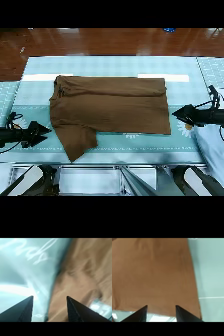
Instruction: Fold the shirts.
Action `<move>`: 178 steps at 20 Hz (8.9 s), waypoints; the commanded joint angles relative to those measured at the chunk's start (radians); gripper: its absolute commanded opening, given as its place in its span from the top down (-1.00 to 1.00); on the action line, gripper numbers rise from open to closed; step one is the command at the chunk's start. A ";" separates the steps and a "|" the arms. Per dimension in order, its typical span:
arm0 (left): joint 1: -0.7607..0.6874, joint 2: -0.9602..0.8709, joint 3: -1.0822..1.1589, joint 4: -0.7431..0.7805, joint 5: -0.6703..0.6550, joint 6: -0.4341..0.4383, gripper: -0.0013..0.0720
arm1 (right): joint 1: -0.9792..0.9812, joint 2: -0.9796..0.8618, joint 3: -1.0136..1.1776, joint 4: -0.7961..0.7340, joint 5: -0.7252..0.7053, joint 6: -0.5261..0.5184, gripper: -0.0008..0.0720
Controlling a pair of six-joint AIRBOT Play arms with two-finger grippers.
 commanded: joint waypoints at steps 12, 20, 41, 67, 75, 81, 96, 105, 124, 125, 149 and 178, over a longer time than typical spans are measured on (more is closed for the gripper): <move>-0.310 -0.160 -0.017 -0.045 0.150 0.040 0.91 | -0.002 0.014 -0.023 0.009 0.013 -0.011 -0.16; -0.310 -0.149 0.014 -0.097 0.114 0.055 0.91 | -0.002 0.013 -0.119 -0.168 -0.016 0.140 -0.15; -0.305 -0.080 0.027 -0.102 0.094 0.078 0.91 | 0.083 -0.245 -0.078 0.137 -0.116 -0.087 0.92; -0.512 -0.904 1.226 -0.306 0.157 -0.147 0.91 | 0.222 -0.843 0.823 0.188 -0.225 0.066 0.92; -0.423 -0.891 1.313 -0.122 -0.215 -0.206 -0.41 | 0.193 -0.777 0.823 0.169 -0.251 0.059 -0.16; -0.350 -0.568 1.185 -0.004 -0.126 -0.182 -0.41 | -0.003 -0.576 0.721 -0.014 -0.168 0.143 -0.16; -0.676 -0.168 0.662 -0.089 0.185 -0.052 -0.41 | 0.033 -0.767 0.532 0.346 -0.207 -0.002 -0.17; -0.676 -0.168 0.662 -0.089 0.185 -0.061 -0.41 | 0.173 -0.888 0.649 0.261 -0.188 0.061 -0.17; -0.978 -0.298 0.742 -0.090 0.372 -0.054 0.91 | 0.266 -0.128 0.533 0.016 0.042 0.083 0.92; -1.031 -0.353 0.785 -0.090 0.367 -0.070 0.91 | 0.266 -0.050 0.482 0.016 0.044 0.097 0.92; -1.144 -0.470 1.100 0.062 0.002 -0.095 0.91 | 0.309 0.247 0.264 0.193 -0.007 0.184 0.92; -0.562 0.264 0.192 -0.064 0.275 -0.063 0.91 | 0.903 -0.906 1.057 0.401 -0.103 0.221 -0.14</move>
